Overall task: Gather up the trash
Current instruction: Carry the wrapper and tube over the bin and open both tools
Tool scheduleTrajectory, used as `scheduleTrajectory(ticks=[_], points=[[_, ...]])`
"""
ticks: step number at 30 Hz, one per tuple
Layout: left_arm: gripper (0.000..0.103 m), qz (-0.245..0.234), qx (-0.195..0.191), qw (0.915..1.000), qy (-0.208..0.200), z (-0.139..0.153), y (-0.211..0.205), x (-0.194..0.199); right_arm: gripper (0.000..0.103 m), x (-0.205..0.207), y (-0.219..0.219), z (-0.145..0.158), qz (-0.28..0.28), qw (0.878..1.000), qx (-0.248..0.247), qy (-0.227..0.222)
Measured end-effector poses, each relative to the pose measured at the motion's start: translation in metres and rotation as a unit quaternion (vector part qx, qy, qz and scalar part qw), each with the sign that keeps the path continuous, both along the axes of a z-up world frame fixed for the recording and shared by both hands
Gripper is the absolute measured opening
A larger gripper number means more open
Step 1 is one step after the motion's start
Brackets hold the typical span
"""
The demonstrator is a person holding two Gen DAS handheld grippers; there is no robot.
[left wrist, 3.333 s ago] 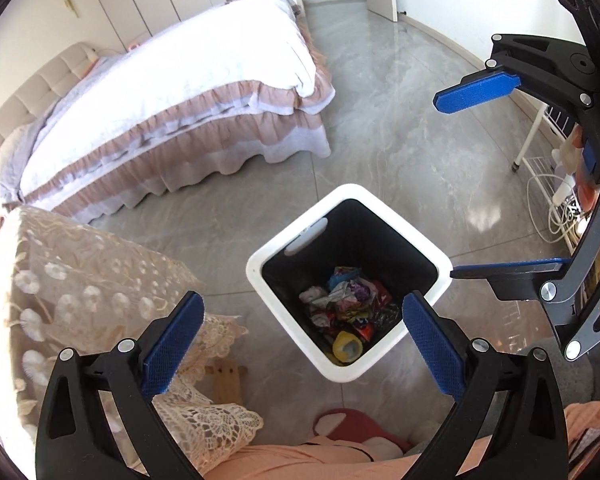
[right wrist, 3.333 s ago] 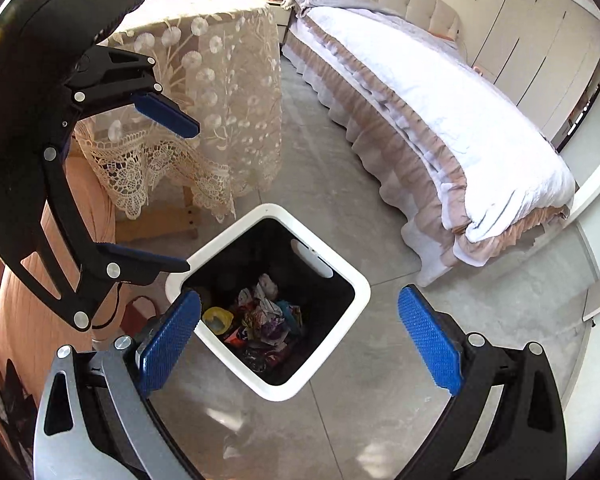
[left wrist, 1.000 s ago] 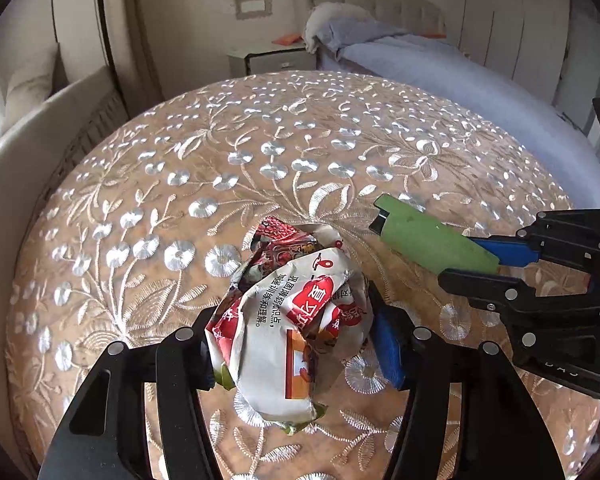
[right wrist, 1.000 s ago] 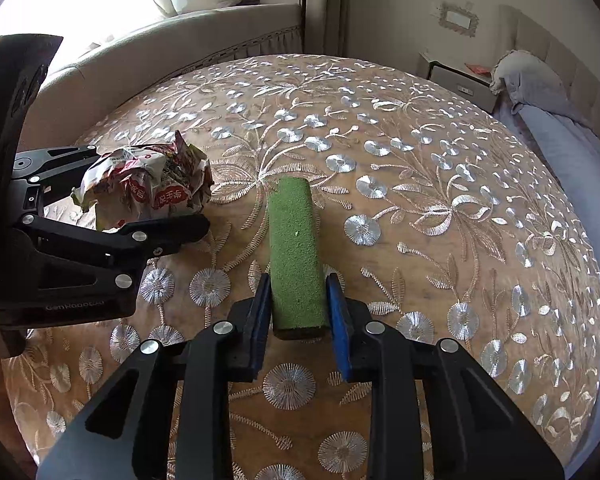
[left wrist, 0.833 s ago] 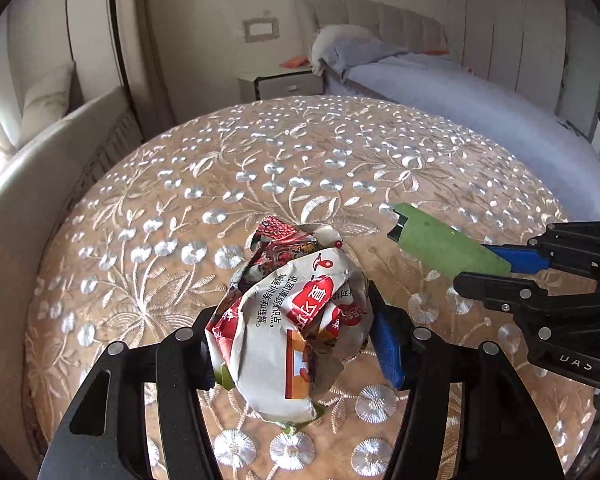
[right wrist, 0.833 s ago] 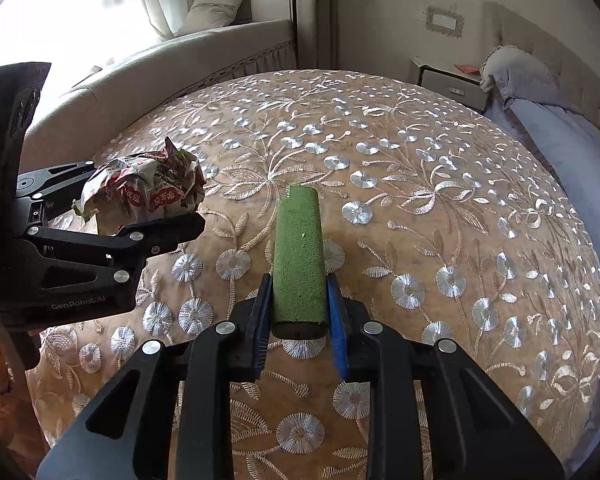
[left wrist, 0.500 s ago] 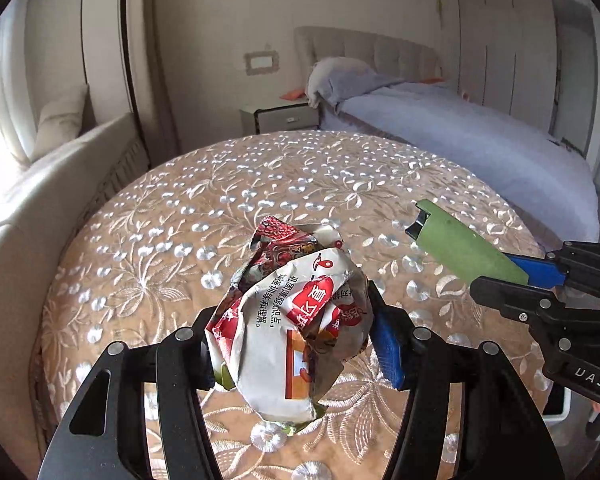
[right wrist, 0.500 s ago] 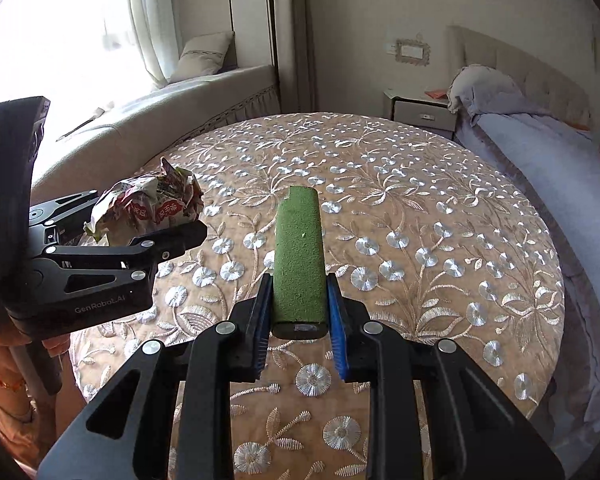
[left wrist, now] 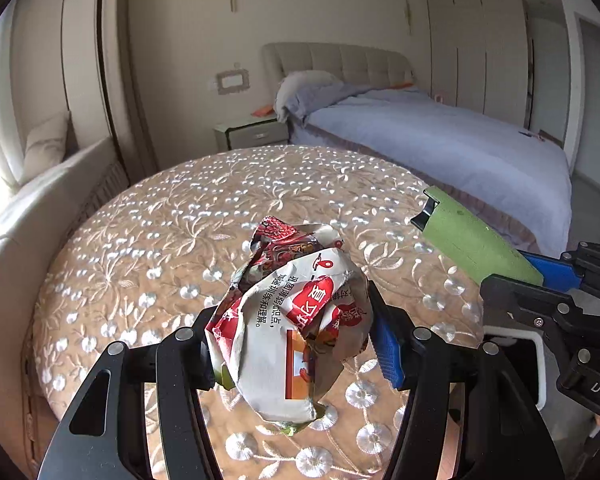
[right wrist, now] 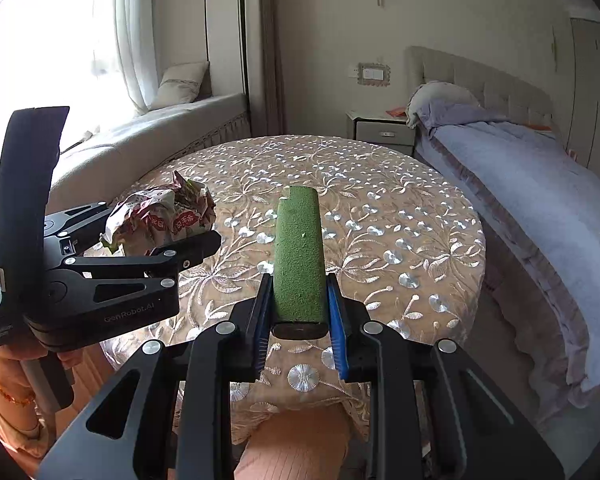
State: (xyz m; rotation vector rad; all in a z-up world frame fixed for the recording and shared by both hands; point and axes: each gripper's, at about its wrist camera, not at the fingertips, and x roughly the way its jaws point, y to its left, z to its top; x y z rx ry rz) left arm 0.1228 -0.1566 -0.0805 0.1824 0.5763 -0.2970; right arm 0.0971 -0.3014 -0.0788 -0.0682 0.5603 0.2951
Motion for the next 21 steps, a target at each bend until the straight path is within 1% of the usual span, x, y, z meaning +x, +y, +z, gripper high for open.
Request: scheduleTrajectory(ticks=[6, 11, 16, 21], points=[[0.058, -0.037, 0.006, 0.9993, -0.005, 0.001, -0.033, -0.018, 0.027, -0.033, -0.028, 0.002, -0.031, 0.999, -0.003, -0.01], [0.058, -0.082, 0.017, 0.9965, -0.01, -0.001, -0.07, -0.033, 0.027, -0.057, -0.058, 0.003, -0.071, 0.997, -0.006, -0.014], [0.058, -0.134, 0.034, 0.9904, -0.007, -0.007, -0.114, -0.043, 0.027, -0.078, -0.092, -0.001, -0.119, 0.993, -0.006, -0.01], [0.058, -0.187, 0.057, 0.9808, -0.002, -0.021, -0.159, -0.053, 0.027, -0.095, -0.13, -0.013, -0.17, 0.985, -0.002, 0.004]])
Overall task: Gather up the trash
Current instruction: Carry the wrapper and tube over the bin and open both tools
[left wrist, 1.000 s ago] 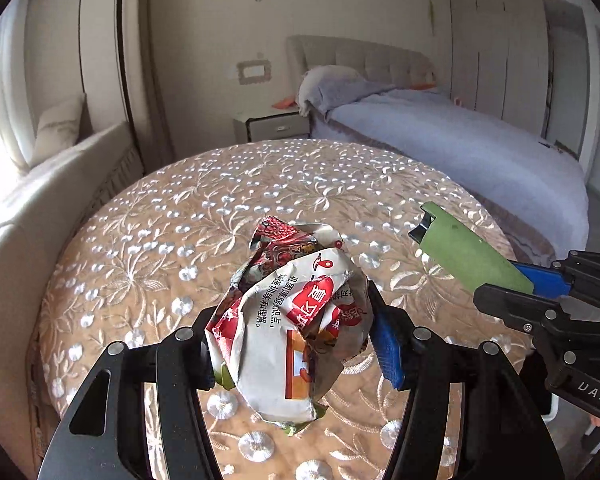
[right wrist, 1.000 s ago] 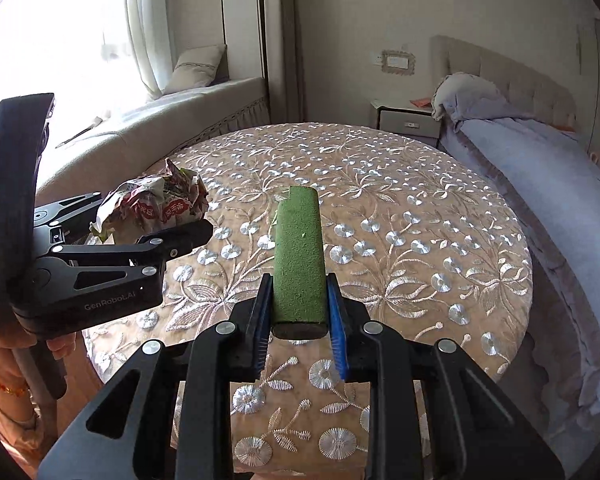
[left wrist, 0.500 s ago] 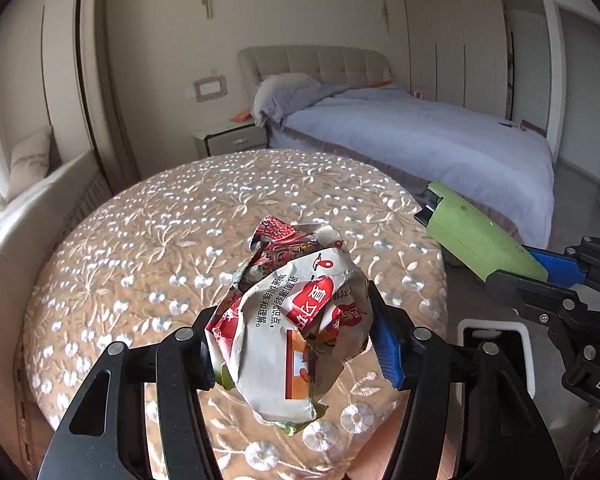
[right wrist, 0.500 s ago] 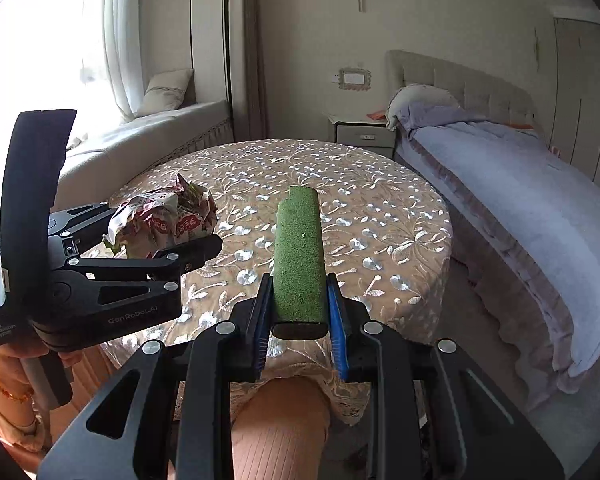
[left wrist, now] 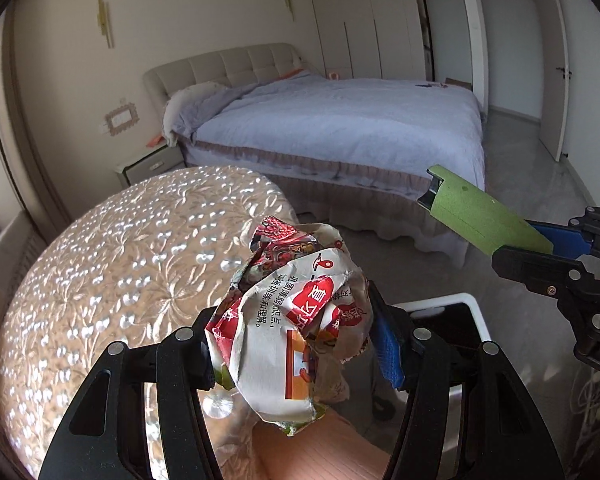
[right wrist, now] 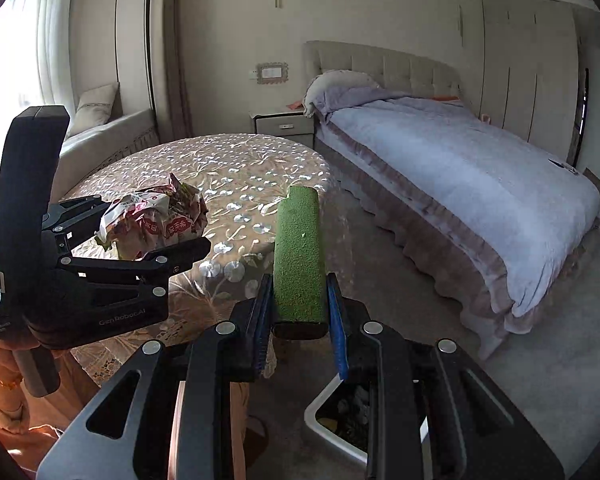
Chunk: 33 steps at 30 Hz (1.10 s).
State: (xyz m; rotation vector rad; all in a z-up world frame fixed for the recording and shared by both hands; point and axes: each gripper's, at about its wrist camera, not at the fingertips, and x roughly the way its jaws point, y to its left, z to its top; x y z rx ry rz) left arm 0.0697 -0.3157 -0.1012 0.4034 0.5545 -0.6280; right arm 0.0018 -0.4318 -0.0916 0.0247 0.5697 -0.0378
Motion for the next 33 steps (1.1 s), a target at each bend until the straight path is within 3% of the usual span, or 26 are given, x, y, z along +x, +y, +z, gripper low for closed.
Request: scheduleTrajectory(ticks=[7, 13, 18, 23, 28, 29, 30, 31, 32, 33], points=[[0.058, -0.062, 0.041, 0.997, 0.023, -0.033, -0.057, -0.006, 0.027, -0.015, -0.05, -0.029, -0.057, 0.998, 0.012, 0.039], [0.058, -0.118, 0.085, 0.9882, 0.048, -0.072, -0.099, -0.007, 0.027, -0.02, -0.078, -0.063, -0.08, 0.993, 0.008, 0.083], [0.058, -0.184, 0.135, 0.9705, 0.078, -0.121, -0.131, 0.0, 0.027, -0.01, -0.101, -0.104, -0.089, 0.985, 0.002, 0.144], [0.058, -0.22, 0.187, 0.9487, 0.128, -0.17, -0.158, 0.009, 0.027, 0.001, -0.122, -0.148, -0.08, 0.977, 0.011, 0.198], [0.059, -0.252, 0.217, 0.9314, 0.149, -0.203, -0.172, 0.009, 0.027, 0.007, -0.133, -0.185, -0.058, 0.97, 0.009, 0.235], [0.062, -0.26, 0.22, 0.9274, 0.155, -0.208, -0.175, 0.01, 0.027, 0.007, -0.134, -0.192, -0.054, 0.969, 0.007, 0.242], [0.076, -0.269, 0.225, 0.9214, 0.168, -0.215, -0.177, 0.01, 0.028, 0.007, -0.135, -0.199, -0.048, 0.967, 0.006, 0.251], [0.099, -0.275, 0.235, 0.9143, 0.183, -0.22, -0.18, 0.011, 0.035, 0.007, -0.137, -0.205, -0.042, 0.964, 0.005, 0.263], [0.098, -0.277, 0.241, 0.9119, 0.183, -0.226, -0.181, 0.011, 0.072, 0.005, -0.14, -0.213, -0.04, 0.96, -0.005, 0.277], [0.098, -0.276, 0.247, 0.912, 0.176, -0.229, -0.182, 0.01, 0.099, 0.005, -0.139, -0.214, -0.043, 0.961, -0.015, 0.274]])
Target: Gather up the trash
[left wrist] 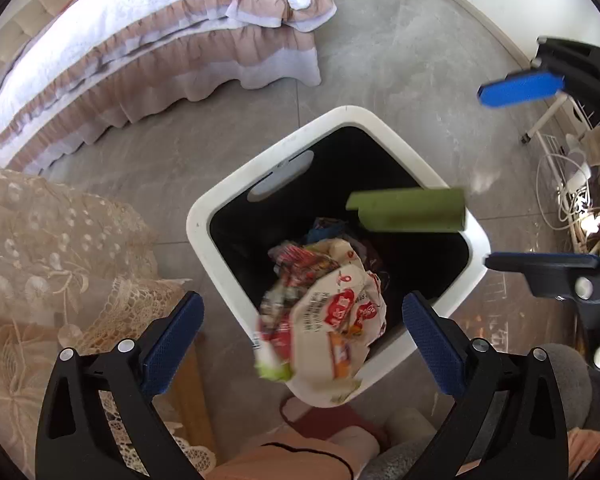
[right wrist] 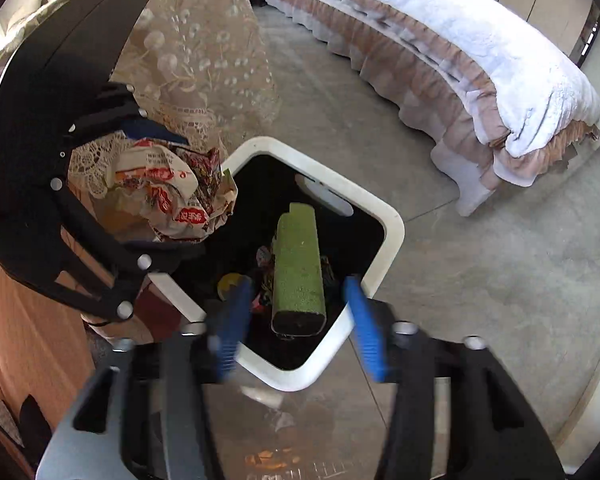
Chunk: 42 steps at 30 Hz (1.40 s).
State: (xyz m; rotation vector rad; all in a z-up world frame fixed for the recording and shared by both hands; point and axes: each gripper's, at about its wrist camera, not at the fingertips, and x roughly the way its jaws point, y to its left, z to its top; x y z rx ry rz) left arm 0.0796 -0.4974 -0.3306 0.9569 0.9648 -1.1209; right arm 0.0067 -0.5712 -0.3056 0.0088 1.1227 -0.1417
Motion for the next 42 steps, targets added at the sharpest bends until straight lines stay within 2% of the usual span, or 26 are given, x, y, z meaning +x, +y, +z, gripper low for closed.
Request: scheduleTrajectory(ticks=[2, 5, 13, 18, 21, 25, 28, 31, 37, 40, 42], points=[[0.098, -0.005, 0.002, 1.0, -0.006, -0.004, 0.003, -0.002, 0.099, -0.005, 0.0, -0.004, 0.008, 1.0, -0.005, 0.009], [0.098, -0.011, -0.016, 0.9998, 0.0, 0.003, 0.009, -0.006, 0.099, -0.012, 0.003, -0.001, 0.007, 1.0, -0.011, 0.005], [0.098, -0.014, -0.067, 0.9973, -0.028, 0.044, 0.021, -0.011, 0.099, -0.01, 0.016, 0.022, 0.012, 0.998, -0.049, -0.028], [0.098, 0.01, -0.098, 0.9941, -0.046, 0.079, 0.038, -0.007, 0.099, -0.006, 0.032, 0.052, 0.017, 0.995, -0.076, -0.067], [0.098, 0.035, -0.114, 0.9901, -0.075, 0.103, 0.055, -0.003, 0.099, -0.003, 0.044, 0.074, 0.015, 0.99, -0.105, -0.089], [0.098, 0.092, -0.139, 0.9793, -0.115, 0.141, 0.087, 0.007, 0.099, 0.003, 0.067, 0.105, 0.012, 0.982, -0.137, -0.127], [0.098, 0.139, -0.171, 0.9644, -0.146, 0.171, 0.118, 0.012, 0.099, 0.01, 0.085, 0.136, -0.001, 0.976, -0.144, -0.164], [0.098, 0.209, -0.194, 0.943, -0.172, 0.195, 0.155, 0.021, 0.099, 0.019, 0.104, 0.164, -0.015, 0.968, -0.141, -0.206], [0.098, 0.356, -0.212, 0.886, -0.208, 0.226, 0.231, 0.038, 0.099, 0.044, 0.155, 0.204, -0.012, 0.955, -0.086, -0.285], [0.098, 0.405, -0.22, 0.8572, -0.229, 0.237, 0.266, 0.038, 0.099, 0.057, 0.19, 0.216, 0.002, 0.948, -0.056, -0.313], [0.098, 0.431, -0.224, 0.8414, -0.237, 0.243, 0.288, 0.037, 0.099, 0.063, 0.212, 0.226, 0.008, 0.943, -0.049, -0.329]])
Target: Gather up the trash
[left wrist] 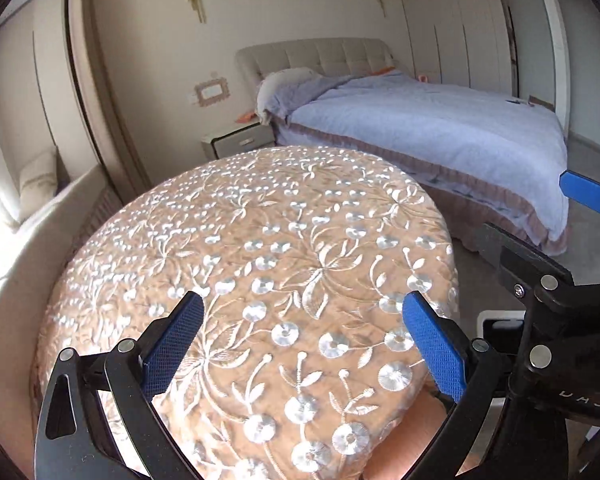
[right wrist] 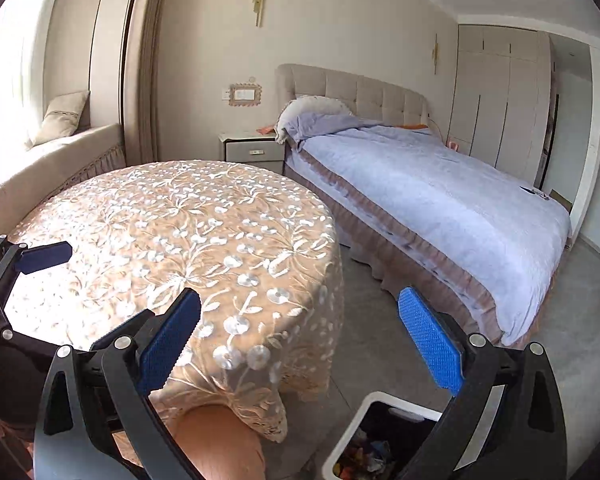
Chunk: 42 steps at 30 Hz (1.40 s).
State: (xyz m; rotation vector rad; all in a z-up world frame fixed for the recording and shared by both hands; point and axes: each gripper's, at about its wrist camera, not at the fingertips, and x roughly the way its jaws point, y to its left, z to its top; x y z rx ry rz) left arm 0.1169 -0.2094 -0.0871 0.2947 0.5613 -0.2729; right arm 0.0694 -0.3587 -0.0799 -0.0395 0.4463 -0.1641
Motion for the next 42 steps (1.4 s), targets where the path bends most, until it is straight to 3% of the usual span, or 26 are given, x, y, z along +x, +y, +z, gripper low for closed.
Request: scheduleTrajectory(ticks=[4, 9, 13, 30, 42], points=[[0.098, 0.058, -0.03, 0.9979, -0.004, 0.007, 0.045, 0.001, 0.099, 0.008, 0.041, 0.012, 0.003, 1.0, 0.005, -0.028], [0.098, 0.139, -0.069, 0.9878, -0.011, 0.013, 0.1, 0.0, 0.099, 0.01, 0.083, 0.02, -0.002, 0.999, 0.012, -0.052], [0.098, 0.165, -0.079, 0.9829, -0.02, 0.016, 0.125, -0.009, 0.099, 0.011, 0.104, 0.022, 0.01, 0.998, 0.037, -0.052], [0.098, 0.217, -0.083, 0.971, -0.059, 0.028, 0.143, -0.048, 0.099, -0.025, 0.117, 0.028, -0.009, 0.995, 0.053, -0.086], [0.098, 0.219, -0.095, 0.9684, -0.072, 0.036, 0.142, -0.056, 0.099, -0.031, 0.11, 0.029, -0.018, 0.994, 0.053, -0.091]])
